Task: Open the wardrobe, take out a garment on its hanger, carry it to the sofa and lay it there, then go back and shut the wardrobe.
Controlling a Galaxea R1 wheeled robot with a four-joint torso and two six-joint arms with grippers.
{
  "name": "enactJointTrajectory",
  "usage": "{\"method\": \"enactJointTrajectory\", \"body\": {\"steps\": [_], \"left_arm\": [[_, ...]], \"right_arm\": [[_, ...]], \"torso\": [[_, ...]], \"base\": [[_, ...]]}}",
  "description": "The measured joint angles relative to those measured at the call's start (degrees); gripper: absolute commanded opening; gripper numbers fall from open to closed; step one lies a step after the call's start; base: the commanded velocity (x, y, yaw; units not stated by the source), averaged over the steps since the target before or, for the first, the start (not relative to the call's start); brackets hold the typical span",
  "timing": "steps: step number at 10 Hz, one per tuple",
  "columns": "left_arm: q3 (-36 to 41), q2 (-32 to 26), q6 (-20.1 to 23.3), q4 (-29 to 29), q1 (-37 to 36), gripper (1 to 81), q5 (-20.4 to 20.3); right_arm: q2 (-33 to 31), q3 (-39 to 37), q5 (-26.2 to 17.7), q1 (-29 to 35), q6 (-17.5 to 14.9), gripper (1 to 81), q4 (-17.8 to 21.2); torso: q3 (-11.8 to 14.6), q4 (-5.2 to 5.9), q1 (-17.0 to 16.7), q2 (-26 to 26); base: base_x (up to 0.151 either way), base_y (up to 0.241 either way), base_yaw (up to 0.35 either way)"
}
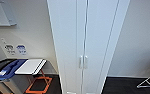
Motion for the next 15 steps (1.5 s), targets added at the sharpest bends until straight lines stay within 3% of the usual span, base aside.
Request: {"method": "enactJointTrajectory", "body": {"steps": [15], "left_arm": [[0.00,0.00,0.02,0.00,-0.11,81.1,-0.12]], "right_arm": [[0.79,-0.66,0.18,-0.17,0.00,81.1,-0.06]], "torso": [[0.00,0.00,0.13,0.00]], "base": [[0.108,0.000,0.000]]}}
